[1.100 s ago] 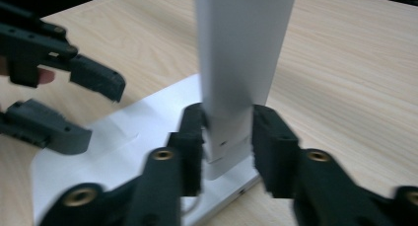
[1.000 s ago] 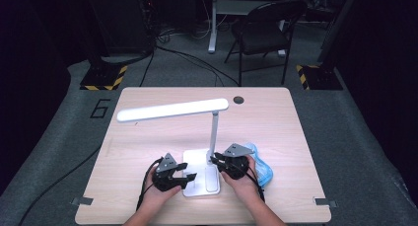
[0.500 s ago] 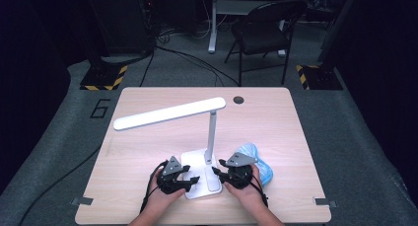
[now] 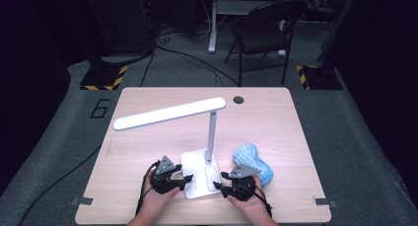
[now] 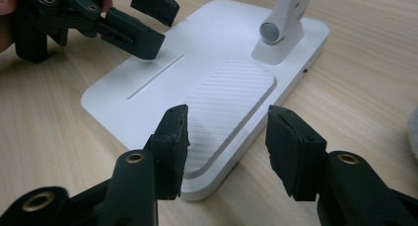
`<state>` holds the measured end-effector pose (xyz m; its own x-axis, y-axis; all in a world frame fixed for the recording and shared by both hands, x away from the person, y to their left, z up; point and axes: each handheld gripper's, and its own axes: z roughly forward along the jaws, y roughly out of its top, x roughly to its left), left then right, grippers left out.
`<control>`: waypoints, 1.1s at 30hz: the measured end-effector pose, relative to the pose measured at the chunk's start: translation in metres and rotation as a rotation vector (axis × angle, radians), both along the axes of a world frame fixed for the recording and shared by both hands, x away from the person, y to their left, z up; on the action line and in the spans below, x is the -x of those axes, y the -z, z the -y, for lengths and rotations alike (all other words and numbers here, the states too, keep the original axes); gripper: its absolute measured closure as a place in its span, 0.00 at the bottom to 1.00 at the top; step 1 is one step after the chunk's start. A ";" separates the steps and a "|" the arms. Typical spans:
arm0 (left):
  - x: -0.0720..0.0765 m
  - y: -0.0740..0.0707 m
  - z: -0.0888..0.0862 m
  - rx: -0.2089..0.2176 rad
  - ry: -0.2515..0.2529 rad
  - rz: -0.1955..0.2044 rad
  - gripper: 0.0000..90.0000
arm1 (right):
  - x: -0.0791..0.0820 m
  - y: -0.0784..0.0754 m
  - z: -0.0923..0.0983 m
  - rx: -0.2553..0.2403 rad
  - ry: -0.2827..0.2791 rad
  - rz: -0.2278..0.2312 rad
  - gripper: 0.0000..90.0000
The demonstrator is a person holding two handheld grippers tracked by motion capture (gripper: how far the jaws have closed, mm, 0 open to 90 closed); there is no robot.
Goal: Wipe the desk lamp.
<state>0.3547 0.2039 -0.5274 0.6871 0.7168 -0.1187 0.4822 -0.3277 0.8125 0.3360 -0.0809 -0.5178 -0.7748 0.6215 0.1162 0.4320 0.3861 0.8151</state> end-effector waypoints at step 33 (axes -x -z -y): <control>-0.028 0.001 0.002 0.069 -0.017 -0.078 0.42 | 0.014 0.008 -0.019 0.040 -0.032 0.042 0.43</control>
<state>0.3823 0.2022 -0.5284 0.6613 0.7168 -0.2210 0.5503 -0.2635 0.7923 0.3216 -0.0618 -0.5258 -0.7983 0.5994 0.0589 0.3844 0.4318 0.8160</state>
